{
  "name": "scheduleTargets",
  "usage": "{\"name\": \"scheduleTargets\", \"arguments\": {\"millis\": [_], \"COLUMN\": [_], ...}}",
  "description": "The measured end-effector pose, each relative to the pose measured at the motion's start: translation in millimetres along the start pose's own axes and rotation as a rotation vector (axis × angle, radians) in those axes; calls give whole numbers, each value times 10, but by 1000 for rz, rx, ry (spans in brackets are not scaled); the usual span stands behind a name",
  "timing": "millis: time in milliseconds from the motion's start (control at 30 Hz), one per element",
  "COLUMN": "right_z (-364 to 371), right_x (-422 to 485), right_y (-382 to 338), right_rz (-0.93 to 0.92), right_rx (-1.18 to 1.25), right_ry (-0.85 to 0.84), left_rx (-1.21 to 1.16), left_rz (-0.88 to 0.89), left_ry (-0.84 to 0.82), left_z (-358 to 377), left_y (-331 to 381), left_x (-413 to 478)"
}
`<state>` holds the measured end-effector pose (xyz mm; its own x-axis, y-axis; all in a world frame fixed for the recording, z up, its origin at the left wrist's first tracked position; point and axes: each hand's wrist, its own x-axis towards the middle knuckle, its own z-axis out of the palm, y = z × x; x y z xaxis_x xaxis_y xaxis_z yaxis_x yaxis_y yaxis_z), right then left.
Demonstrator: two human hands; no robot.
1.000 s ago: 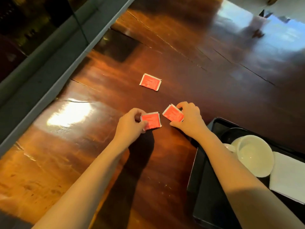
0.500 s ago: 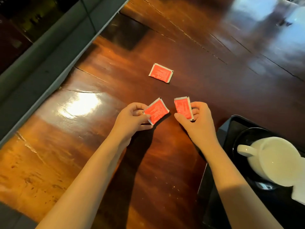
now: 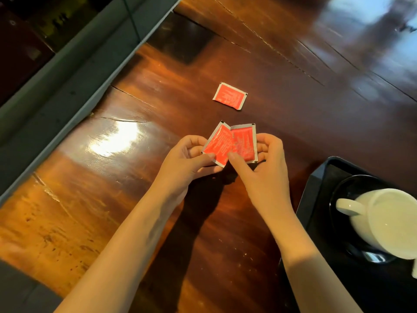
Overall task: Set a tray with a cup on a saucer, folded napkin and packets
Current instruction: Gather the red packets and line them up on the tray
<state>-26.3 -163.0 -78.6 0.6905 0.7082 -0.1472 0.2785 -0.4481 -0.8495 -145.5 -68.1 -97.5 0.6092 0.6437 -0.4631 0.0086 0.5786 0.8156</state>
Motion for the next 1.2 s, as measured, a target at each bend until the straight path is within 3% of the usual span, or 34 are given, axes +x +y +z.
{"name": "scheduleTargets", "arguments": {"millis": [133, 333, 433, 533, 600, 733, 867, 1000, 1200], "right_z": [-24, -208, -161, -102, -36, 113, 242, 275, 245], "right_x": [-10, 248, 321, 429, 633, 1216, 1497, 1473, 1272], "right_y": [-41, -105, -132, -141, -111, -69, -82, -104, 3], "right_rz": [-154, -460, -523, -478, -389, -121, -120, -107, 62], "right_rx": [-176, -494, -505, -371, -308, -550, -701, -617, -502], "right_ry": [-119, -450, -526, -648, -538, -115, -152, -151, -228], "left_rx": [7, 71, 107, 118, 105, 101, 120, 83, 107], "left_rz": [31, 0, 36, 49, 42, 58, 56, 52, 48], "left_ry": [-27, -53, -53, 57, 150, 247, 267, 289, 299], "left_z": [-17, -128, -138, -168, -208, -299, -370, -396, -362], "left_y": [2, 55, 25, -31, -55, -51, -53, -51, -29], "left_x": [-14, 1, -12, -3, 7, 4, -26, -40, -60]}}
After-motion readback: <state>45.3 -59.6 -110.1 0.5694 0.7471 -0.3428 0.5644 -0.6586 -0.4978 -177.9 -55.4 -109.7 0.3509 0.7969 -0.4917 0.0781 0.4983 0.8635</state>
